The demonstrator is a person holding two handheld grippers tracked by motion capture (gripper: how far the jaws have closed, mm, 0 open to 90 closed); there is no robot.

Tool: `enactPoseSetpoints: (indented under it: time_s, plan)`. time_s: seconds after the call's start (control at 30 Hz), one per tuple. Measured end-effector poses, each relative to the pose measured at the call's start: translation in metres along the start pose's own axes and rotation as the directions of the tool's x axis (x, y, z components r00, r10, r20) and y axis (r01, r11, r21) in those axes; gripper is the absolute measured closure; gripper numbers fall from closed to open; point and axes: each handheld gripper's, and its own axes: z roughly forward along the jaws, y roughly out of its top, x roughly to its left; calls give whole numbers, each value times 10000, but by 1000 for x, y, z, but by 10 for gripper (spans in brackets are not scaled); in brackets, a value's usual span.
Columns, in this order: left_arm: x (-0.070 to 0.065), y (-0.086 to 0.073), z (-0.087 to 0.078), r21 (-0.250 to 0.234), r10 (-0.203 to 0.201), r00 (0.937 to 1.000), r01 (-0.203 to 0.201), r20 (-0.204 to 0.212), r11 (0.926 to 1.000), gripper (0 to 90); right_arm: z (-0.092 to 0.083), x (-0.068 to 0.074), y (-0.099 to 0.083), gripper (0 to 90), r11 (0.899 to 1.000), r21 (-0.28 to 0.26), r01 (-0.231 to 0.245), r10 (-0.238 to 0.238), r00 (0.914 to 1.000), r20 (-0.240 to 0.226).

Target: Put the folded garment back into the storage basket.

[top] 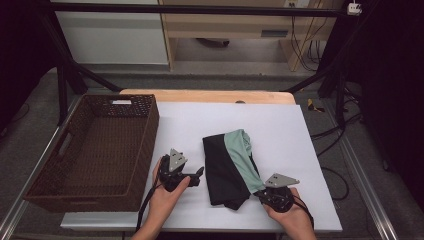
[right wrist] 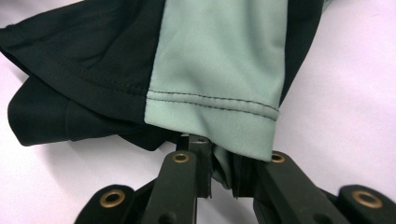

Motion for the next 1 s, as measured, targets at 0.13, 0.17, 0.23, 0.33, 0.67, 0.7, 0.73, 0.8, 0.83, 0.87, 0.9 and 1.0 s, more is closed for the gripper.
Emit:
enactPoseSetpoints:
  time_s: [0.13, 0.17, 0.23, 0.33, 0.67, 0.7, 0.73, 0.8, 0.83, 0.87, 0.9, 1.0]
  plan:
    - [4, 6, 8, 116, -113, 9999, 112, 83, 9999, 98, -1, 3, 0, 826, 9999, 77, 65, -66, 10000, 64]
    - [5, 7, 10, 126, -115, 9999, 114, 64, 9999, 98, -1, 4, 0, 826, 9999, 101, 59, -60, 9999, 83]
    - [7, 10, 15, 147, -155, 9999, 155, 18, 9998, 96, -1, 4, 0, 826, 9999, 89, 57, -58, 9999, 106]
    - [11, 11, 23, 128, -245, 9997, 245, 10, 9996, 93, -1, 4, 0, 825, 9999, 100, 25, -26, 9999, 100]
    - [22, 30, 37, 331, -261, 9996, 257, 112, 9991, 77, 0, 5, 0, 824, 9998, 68, 196, -197, 9996, 198]
    - [23, 33, 38, 325, -272, 9996, 269, 103, 9991, 77, -1, 5, 0, 824, 9998, 65, 198, -199, 9996, 196]
    - [24, 36, 38, 299, -281, 9995, 278, 111, 9992, 77, -1, 5, 0, 824, 9998, 65, 193, -194, 9996, 196]
    - [26, 42, 39, 311, -296, 9995, 294, 65, 9991, 76, -1, 5, 0, 824, 9998, 61, 198, -199, 9996, 193]
    - [27, 45, 40, 311, -263, 9996, 262, 33, 9992, 76, -1, 5, 0, 824, 9998, 60, 188, -189, 9996, 188]
    - [28, 48, 40, 335, -238, 9997, 237, 9, 9992, 75, -1, 5, 0, 824, 9998, 66, 176, -178, 9996, 196]
    - [28, 50, 41, 346, -163, 9999, 163, 7, 9993, 76, -1, 5, 0, 824, 9998, 65, 177, -178, 9997, 195]
    - [30, 56, 43, 426, -55, 10000, 57, -48, 9991, 76, -1, 5, 0, 824, 9998, 52, 186, -187, 9997, 175]
